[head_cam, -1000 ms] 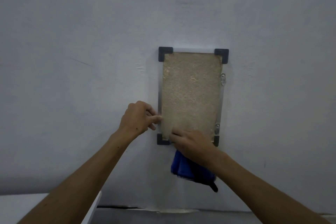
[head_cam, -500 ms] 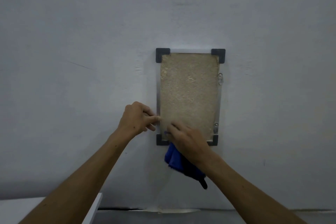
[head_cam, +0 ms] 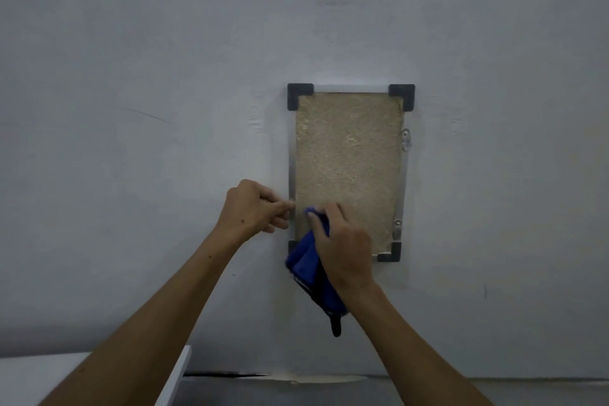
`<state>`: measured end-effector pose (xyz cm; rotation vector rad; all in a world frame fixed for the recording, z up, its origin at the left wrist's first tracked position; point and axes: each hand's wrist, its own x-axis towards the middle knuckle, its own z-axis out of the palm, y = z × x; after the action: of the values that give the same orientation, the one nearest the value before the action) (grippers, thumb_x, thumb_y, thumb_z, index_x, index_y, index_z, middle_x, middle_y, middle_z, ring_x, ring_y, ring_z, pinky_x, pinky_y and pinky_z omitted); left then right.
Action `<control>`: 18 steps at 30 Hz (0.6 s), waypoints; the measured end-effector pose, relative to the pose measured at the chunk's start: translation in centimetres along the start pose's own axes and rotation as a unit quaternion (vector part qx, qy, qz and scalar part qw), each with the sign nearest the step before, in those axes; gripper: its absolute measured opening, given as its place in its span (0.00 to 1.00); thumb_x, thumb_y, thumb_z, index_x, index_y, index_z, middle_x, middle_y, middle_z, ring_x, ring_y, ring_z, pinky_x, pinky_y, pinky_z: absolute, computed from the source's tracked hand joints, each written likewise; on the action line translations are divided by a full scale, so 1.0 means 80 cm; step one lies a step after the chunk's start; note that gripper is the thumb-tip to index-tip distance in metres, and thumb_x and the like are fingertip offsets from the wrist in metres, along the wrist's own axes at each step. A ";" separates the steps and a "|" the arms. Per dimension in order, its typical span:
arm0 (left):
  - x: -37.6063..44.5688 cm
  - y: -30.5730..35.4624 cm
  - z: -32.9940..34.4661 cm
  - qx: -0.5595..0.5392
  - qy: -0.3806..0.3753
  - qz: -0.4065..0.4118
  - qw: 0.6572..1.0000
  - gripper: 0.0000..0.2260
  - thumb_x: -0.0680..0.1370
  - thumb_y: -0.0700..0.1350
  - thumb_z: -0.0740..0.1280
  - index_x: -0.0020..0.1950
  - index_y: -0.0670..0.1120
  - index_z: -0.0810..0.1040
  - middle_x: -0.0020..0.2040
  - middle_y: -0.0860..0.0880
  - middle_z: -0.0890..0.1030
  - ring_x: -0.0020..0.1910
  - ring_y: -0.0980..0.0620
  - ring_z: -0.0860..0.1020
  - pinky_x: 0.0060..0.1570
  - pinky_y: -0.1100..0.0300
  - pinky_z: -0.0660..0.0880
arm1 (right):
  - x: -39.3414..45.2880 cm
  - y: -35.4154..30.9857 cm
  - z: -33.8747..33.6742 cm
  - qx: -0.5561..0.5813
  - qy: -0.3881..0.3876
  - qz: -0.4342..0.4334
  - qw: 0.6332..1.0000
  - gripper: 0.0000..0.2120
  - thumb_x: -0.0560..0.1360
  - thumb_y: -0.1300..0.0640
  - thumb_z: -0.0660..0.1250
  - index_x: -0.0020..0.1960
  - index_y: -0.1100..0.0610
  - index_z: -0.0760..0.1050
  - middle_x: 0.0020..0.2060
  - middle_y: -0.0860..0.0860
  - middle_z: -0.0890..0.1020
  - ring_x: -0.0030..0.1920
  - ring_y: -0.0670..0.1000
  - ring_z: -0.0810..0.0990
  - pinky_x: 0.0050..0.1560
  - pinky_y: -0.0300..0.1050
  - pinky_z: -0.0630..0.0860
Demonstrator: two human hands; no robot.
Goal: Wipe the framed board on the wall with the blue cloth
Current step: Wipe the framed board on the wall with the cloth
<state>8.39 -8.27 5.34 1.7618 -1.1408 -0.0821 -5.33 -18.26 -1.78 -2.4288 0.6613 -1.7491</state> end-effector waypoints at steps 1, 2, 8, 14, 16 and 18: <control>0.001 0.003 0.001 0.000 0.022 0.013 1.000 0.09 0.74 0.50 0.75 0.44 0.44 0.86 0.37 0.48 0.87 0.34 0.56 0.86 0.31 0.64 0.81 | 0.002 -0.005 0.002 0.014 0.028 0.026 0.999 0.08 0.81 0.52 0.66 0.49 0.57 0.77 0.41 0.50 0.79 0.34 0.48 0.76 0.32 0.43 0.77; 0.002 0.008 0.000 0.002 0.044 0.027 0.999 0.11 0.74 0.52 0.75 0.44 0.44 0.86 0.36 0.48 0.86 0.33 0.56 0.85 0.31 0.65 0.81 | 0.001 -0.013 0.006 0.022 0.042 0.041 0.998 0.07 0.80 0.53 0.66 0.50 0.57 0.77 0.41 0.50 0.79 0.34 0.48 0.76 0.32 0.43 0.78; 0.013 0.023 0.000 0.040 0.082 0.074 0.993 0.11 0.73 0.51 0.76 0.45 0.43 0.86 0.37 0.48 0.86 0.32 0.57 0.85 0.32 0.65 0.81 | -0.020 -0.029 0.028 -0.011 0.000 0.014 1.000 0.08 0.80 0.52 0.67 0.50 0.57 0.78 0.38 0.50 0.80 0.32 0.46 0.75 0.31 0.40 0.77; 0.016 0.021 0.000 0.041 0.076 0.081 0.993 0.10 0.73 0.50 0.76 0.45 0.43 0.86 0.37 0.48 0.86 0.32 0.56 0.85 0.34 0.65 0.81 | -0.022 0.026 -0.012 -0.030 0.149 0.181 0.972 0.08 0.79 0.52 0.69 0.47 0.56 0.75 0.40 0.50 0.80 0.35 0.48 0.77 0.31 0.37 0.68; 0.016 0.022 0.000 0.039 0.075 0.080 0.993 0.10 0.73 0.50 0.76 0.44 0.43 0.85 0.36 0.47 0.86 0.32 0.56 0.85 0.34 0.65 0.82 | -0.024 0.021 -0.007 -0.030 0.165 0.195 0.966 0.07 0.78 0.53 0.70 0.47 0.57 0.76 0.40 0.51 0.81 0.35 0.47 0.76 0.30 0.36 0.68; 0.016 0.023 0.000 0.042 0.070 0.078 0.994 0.10 0.73 0.49 0.76 0.44 0.43 0.85 0.36 0.47 0.86 0.32 0.56 0.85 0.33 0.65 0.81 | -0.022 0.001 0.007 -0.001 0.138 0.173 0.975 0.07 0.78 0.53 0.69 0.49 0.57 0.77 0.39 0.51 0.81 0.34 0.46 0.76 0.31 0.38 0.75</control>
<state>7.90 -9.35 7.27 1.7160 -1.1890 0.1834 -5.29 -17.76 -3.58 -1.9320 1.0412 -1.9412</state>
